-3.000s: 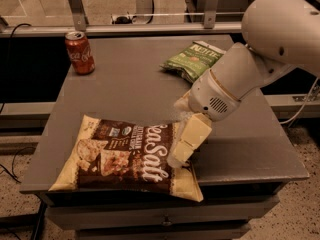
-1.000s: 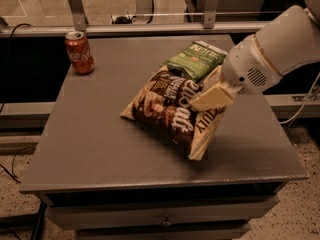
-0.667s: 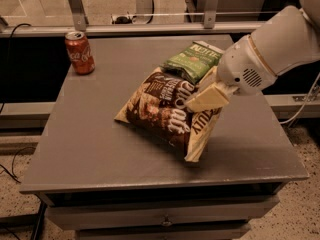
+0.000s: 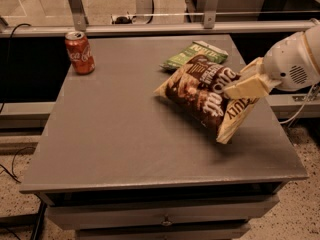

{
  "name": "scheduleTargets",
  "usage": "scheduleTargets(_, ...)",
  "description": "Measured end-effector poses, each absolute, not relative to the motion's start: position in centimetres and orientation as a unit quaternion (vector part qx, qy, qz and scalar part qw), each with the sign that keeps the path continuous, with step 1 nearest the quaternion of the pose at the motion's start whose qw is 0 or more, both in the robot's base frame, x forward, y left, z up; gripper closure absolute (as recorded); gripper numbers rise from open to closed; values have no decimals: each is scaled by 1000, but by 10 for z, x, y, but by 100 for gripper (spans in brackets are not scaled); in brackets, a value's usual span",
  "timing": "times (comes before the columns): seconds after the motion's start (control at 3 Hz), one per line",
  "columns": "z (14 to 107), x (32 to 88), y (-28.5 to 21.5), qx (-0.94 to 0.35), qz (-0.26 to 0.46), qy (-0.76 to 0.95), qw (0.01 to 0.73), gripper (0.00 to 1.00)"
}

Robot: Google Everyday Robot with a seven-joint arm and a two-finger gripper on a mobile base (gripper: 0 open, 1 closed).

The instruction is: Move brown chip bag near green jalapeno chip bag

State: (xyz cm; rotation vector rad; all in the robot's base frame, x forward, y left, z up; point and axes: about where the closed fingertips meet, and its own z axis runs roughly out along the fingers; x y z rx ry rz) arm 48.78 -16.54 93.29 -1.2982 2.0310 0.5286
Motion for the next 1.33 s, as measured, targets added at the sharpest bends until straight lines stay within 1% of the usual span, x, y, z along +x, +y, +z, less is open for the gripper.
scheduleTargets(0.33,954,510,-235,-454,162,790,378,100)
scheduleTargets(0.67,976,531,-292,-418,116,802,412,100)
scheduleTargets(1.0,978,547,-328,-384,85,816,423,100)
scheduleTargets(1.33,965,570,-349,-346,67,830,432,100)
